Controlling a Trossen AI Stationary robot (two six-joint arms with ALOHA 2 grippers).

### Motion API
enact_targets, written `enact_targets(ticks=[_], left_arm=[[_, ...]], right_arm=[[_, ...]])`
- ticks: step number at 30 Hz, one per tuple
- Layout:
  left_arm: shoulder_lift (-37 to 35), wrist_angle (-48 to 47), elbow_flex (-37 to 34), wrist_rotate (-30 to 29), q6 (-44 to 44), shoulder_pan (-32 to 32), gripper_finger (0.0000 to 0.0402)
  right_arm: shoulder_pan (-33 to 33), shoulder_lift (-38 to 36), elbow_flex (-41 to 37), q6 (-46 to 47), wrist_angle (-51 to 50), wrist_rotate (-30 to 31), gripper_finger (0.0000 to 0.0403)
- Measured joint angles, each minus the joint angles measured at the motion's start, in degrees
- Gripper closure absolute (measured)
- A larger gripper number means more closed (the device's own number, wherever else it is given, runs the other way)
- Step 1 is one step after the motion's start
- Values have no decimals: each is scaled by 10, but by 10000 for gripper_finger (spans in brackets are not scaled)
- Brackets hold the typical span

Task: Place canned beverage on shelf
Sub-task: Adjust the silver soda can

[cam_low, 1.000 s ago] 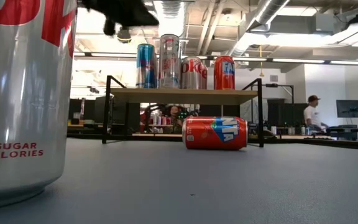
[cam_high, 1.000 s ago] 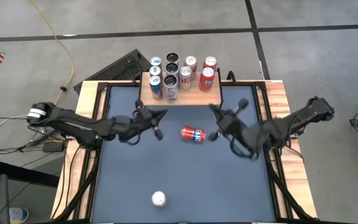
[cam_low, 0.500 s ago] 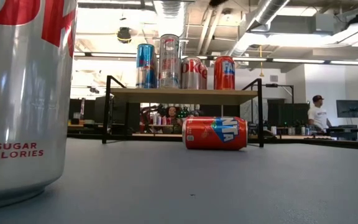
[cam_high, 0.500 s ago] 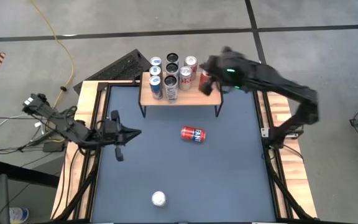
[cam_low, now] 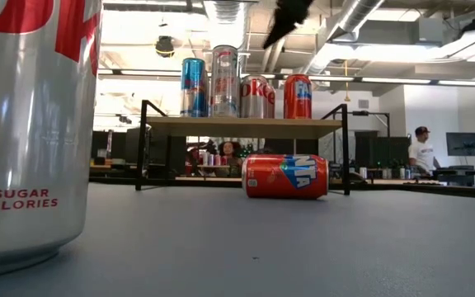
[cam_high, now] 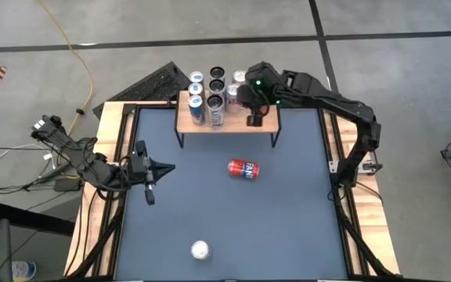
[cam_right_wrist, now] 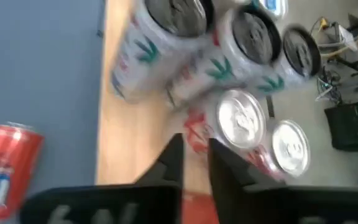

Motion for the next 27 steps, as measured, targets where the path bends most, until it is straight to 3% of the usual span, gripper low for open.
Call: enact_targets(ticks=[5,9,11,14,18,23,27], left_arm=[[0,-9,0,-10,4,1,388],[0,-9,0,-11,11,1,358],[0,-9,0,-13,11,1,339],[0,-9,0,-31,11,1,311],[0,-9,0,-45,10,1,282],[0,-10,0,-54,13,1,257],[0,-10,0,-54,24,1,237]], right_arm=[[-26,-2,-1,-29,-9,-24,260],[-28,12,0,-34,34,-24,159],[-32,23,-1,-43,40,-24,127],[-43,39,-1,-51,54,-40,109],[-63,53,-1,-68,50,-43,109],[-94,52,11,-69,55,-107,110],[-109,52,28,-83,47,-115,110]])
